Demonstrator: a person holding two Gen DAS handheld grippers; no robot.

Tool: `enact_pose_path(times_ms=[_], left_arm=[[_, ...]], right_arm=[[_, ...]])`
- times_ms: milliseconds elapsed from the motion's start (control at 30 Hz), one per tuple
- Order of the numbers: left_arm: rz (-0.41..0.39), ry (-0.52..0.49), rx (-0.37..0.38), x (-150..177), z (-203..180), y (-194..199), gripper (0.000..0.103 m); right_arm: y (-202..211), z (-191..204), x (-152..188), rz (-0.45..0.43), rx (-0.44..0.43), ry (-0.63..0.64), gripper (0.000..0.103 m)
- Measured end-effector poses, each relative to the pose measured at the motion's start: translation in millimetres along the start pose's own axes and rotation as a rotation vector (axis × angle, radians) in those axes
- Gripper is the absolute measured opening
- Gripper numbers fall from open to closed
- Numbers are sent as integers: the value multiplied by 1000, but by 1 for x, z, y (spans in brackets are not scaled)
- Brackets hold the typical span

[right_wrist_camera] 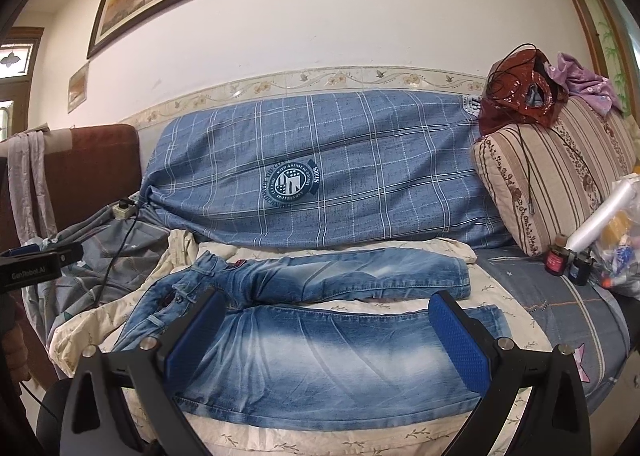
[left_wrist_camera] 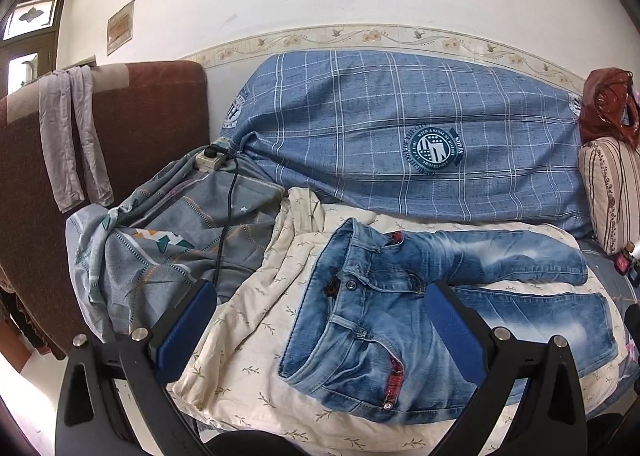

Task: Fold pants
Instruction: 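Move both grippers open toward the folded light-blue jeans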

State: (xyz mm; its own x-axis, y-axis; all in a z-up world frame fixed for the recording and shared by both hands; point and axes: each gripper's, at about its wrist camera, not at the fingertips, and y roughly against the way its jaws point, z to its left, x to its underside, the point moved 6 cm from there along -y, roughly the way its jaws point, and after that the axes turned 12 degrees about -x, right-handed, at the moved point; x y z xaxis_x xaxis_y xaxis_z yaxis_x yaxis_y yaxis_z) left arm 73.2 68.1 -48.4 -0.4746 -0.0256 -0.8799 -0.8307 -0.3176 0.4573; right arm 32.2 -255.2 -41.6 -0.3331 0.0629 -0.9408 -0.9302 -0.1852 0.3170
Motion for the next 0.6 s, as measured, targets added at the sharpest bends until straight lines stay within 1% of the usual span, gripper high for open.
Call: enact_pose_path(times_ms=[433, 600], left_arm=[[27, 22, -30, 4, 12, -17, 103], [44, 18, -32, 8, 10, -23, 103]], right_arm=[[-13, 1, 9, 34, -5, -7, 103], [-19, -2, 15, 53, -5, -15, 103]])
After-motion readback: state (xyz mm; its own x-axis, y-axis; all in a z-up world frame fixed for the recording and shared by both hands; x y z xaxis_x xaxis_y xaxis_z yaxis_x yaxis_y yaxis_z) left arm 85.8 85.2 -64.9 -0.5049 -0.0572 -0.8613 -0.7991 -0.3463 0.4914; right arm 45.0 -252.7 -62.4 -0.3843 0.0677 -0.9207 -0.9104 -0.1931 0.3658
